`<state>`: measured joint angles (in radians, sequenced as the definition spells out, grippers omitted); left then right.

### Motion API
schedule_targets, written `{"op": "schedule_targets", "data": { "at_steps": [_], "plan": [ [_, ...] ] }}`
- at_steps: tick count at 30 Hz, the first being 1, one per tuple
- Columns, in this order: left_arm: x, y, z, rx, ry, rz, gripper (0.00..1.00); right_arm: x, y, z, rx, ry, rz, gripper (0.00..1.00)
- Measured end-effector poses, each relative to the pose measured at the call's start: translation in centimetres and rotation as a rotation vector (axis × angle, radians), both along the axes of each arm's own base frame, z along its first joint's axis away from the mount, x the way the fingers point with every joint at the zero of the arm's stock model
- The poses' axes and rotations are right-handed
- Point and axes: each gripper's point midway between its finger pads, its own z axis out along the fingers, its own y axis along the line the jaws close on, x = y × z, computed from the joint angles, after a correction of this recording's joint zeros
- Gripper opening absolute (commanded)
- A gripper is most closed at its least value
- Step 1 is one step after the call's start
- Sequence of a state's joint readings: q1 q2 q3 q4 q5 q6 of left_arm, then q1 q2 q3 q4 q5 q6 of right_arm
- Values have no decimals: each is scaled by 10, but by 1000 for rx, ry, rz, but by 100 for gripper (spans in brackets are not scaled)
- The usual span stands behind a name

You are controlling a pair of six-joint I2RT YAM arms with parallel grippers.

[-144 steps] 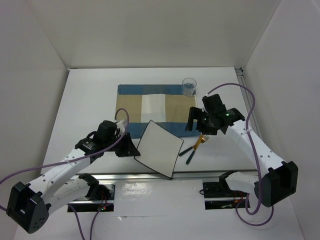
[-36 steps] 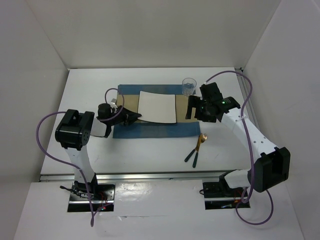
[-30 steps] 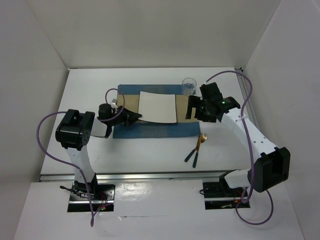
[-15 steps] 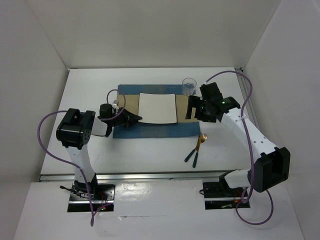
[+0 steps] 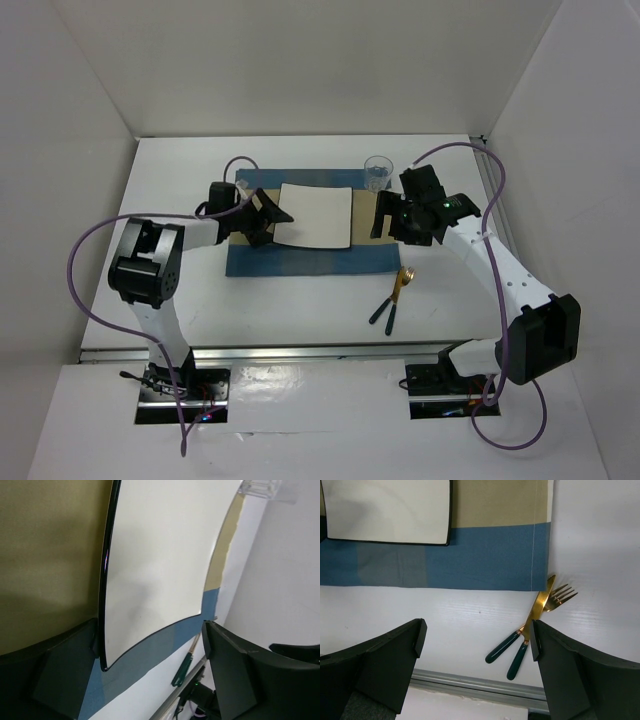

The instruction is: Set the dinner table for one person

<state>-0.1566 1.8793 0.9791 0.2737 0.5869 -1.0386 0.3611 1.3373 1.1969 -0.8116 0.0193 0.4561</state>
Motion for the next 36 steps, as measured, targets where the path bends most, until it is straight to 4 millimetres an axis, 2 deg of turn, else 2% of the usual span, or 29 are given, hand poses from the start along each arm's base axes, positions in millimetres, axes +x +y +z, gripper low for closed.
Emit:
{"op": "schedule_targets", "data": {
  "at_steps": [5,13,17,21,25,26,28,31,36],
  "plan": [
    [-3,1,-5,89,33,-17,100,-5,0,-9,12,34,-34,96],
    [-20,11,-2,206,66,-39,100,-42,-9,-62,7,207,-125,94],
    [-17,19,15,266,41,-27,100,-66,-13,-85,12,291,-165,90],
    [-13,29,44,332,-16,-6,100,-83,-15,-99,24,339,-197,82],
    [-16,38,77,391,-85,-1,100,-98,-17,-111,38,379,-229,67],
    [-17,40,86,402,-102,0,100,-103,-18,-115,41,392,-235,60],
    [-21,42,99,422,-133,-5,100,-115,-19,-124,45,426,-250,56],
    [-25,44,108,436,-149,-21,100,-129,-20,-136,50,471,-268,53],
    [-35,45,101,451,-115,-53,100,-130,-17,-139,65,479,-287,44]
  ]
}}
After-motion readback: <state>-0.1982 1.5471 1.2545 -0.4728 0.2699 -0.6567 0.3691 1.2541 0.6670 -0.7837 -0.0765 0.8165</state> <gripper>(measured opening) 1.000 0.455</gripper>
